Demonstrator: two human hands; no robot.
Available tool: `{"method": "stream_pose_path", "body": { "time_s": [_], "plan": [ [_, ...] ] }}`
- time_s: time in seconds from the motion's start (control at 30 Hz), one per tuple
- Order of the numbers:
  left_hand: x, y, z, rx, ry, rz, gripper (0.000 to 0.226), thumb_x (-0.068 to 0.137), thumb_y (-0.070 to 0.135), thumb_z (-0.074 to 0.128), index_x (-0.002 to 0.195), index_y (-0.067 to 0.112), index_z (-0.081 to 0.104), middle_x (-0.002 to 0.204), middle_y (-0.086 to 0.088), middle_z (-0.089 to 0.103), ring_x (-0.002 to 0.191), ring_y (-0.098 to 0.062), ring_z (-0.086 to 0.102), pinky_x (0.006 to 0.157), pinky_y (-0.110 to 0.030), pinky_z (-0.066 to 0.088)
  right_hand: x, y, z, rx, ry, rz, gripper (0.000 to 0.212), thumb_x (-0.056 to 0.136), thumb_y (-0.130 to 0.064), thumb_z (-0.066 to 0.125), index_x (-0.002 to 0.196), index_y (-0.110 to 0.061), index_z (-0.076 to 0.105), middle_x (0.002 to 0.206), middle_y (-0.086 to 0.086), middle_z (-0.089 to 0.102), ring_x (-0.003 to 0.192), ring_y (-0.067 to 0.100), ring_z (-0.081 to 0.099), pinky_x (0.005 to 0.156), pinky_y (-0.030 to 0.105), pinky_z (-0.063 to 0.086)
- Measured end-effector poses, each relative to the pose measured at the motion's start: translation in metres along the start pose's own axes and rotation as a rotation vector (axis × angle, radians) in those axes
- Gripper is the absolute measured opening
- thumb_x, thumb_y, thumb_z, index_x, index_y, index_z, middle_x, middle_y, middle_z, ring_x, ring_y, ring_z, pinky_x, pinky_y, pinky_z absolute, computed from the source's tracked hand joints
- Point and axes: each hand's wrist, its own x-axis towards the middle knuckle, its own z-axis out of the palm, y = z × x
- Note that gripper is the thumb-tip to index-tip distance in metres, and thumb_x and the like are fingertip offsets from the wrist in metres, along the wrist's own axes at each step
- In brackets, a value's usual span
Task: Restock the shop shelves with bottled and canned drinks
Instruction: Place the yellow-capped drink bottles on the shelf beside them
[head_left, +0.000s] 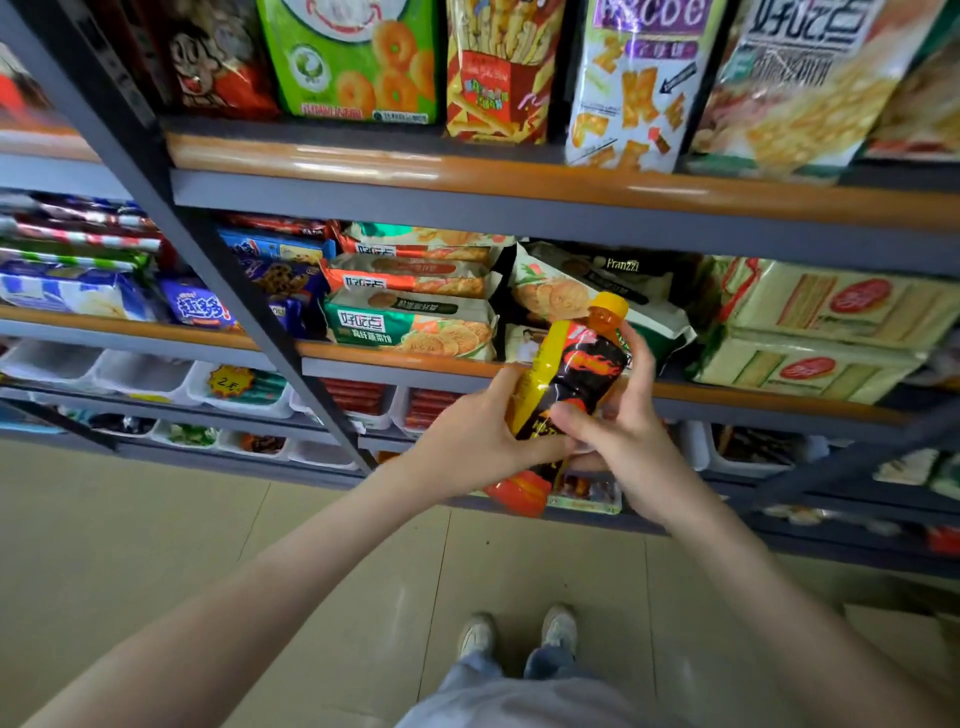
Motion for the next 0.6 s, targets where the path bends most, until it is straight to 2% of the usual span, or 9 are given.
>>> {"method": "stream_pose_path", "body": {
  "time_s": [0.03,0.1,0.17,0.23,0.27,0.37,0.4,0.5,0.6],
  "plan": [
    [-0.001,0.005,-0.008,-0.062,-0.059,0.018,0.043,0.083,0.052,0.066,0.113,0.028,0.046,0.092,0.004,0.066,0.086,-0.013,0.063,0.079,-0.031,0.049,-0.001,-0.001,-0.004,0.114,0.006,0.015,0.088,0.082,-0.016,0.07,0.141,-0.052,0.016,0.141,0.001,0.05,0.108,0.015,0.066,0.068,0.044,0.06],
    [-0.004,0.015,-0.024,-0.298,-0.198,0.019,0.034,0.087,0.049,0.059,0.116,0.038,0.046,0.104,0.005,0.065,0.096,-0.012,0.063,0.088,-0.031,0.05,-0.004,-0.008,-0.013,0.307,-0.023,0.02,0.089,0.077,-0.02,0.069,0.143,-0.051,0.018,0.138,0.003,0.055,0.111,0.024,0.065,0.066,0.051,0.059],
    [-0.003,0.021,-0.033,-0.527,-0.288,-0.004,0.041,0.087,0.045,0.057,0.126,0.038,0.044,0.115,-0.006,0.064,0.104,-0.027,0.064,0.094,-0.046,0.051,-0.005,-0.013,-0.02,0.382,-0.083,-0.026,0.091,0.072,-0.025,0.073,0.142,-0.052,0.02,0.132,0.002,0.06,0.112,0.031,0.064,0.069,0.053,0.058],
    [0.002,0.024,-0.033,-0.512,-0.269,0.047,0.044,0.092,0.037,0.061,0.131,0.046,0.043,0.119,-0.012,0.063,0.104,-0.042,0.061,0.095,-0.057,0.048,-0.006,-0.018,-0.025,0.372,-0.095,-0.062,0.096,0.072,-0.022,0.076,0.142,-0.052,0.018,0.13,-0.001,0.062,0.112,0.03,0.064,0.069,0.048,0.059],
    [0.005,0.027,-0.031,-0.48,-0.24,0.091,0.047,0.093,0.032,0.061,0.132,0.05,0.042,0.12,-0.008,0.064,0.104,-0.039,0.061,0.095,-0.057,0.048,-0.006,-0.019,-0.025,0.361,-0.086,-0.076,0.102,0.07,-0.02,0.08,0.143,-0.051,0.015,0.13,-0.003,0.061,0.111,0.026,0.065,0.068,0.044,0.059],
    [0.011,0.032,-0.023,-0.298,-0.184,0.237,0.061,0.094,0.026,0.062,0.144,0.046,0.034,0.124,0.011,0.064,0.101,-0.005,0.064,0.093,-0.031,0.051,-0.006,-0.018,-0.027,0.36,-0.033,-0.105,0.115,0.062,-0.029,0.087,0.141,-0.052,0.007,0.131,-0.008,0.056,0.11,0.013,0.065,0.072,0.036,0.058],
    [0.013,0.033,-0.021,-0.244,-0.176,0.268,0.065,0.093,0.028,0.063,0.146,0.047,0.031,0.125,0.014,0.063,0.1,-0.002,0.063,0.092,-0.028,0.051,-0.006,-0.02,-0.028,0.33,0.01,-0.142,0.117,0.063,-0.031,0.086,0.142,-0.051,0.003,0.134,-0.007,0.052,0.113,0.011,0.063,0.077,0.036,0.057],
    [0.016,0.041,-0.027,-0.271,-0.186,0.345,0.067,0.093,0.022,0.063,0.148,0.043,0.03,0.137,0.016,0.054,0.123,-0.006,0.054,0.104,-0.037,0.045,-0.009,-0.034,-0.036,0.078,0.156,-0.357,0.119,0.068,-0.028,0.086,0.146,-0.039,-0.004,0.142,-0.006,0.042,0.126,0.01,0.052,0.096,0.036,0.05],
    [0.022,0.065,-0.057,-0.242,-0.06,0.502,0.046,0.096,0.01,0.056,0.137,0.031,0.05,0.126,0.01,0.063,0.118,-0.003,0.057,0.097,-0.024,0.048,-0.014,-0.077,-0.049,-0.115,0.231,-0.621,0.11,0.072,-0.018,0.084,0.143,-0.032,0.002,0.141,-0.008,0.04,0.126,0.011,0.051,0.098,0.027,0.048]
  ]
}}
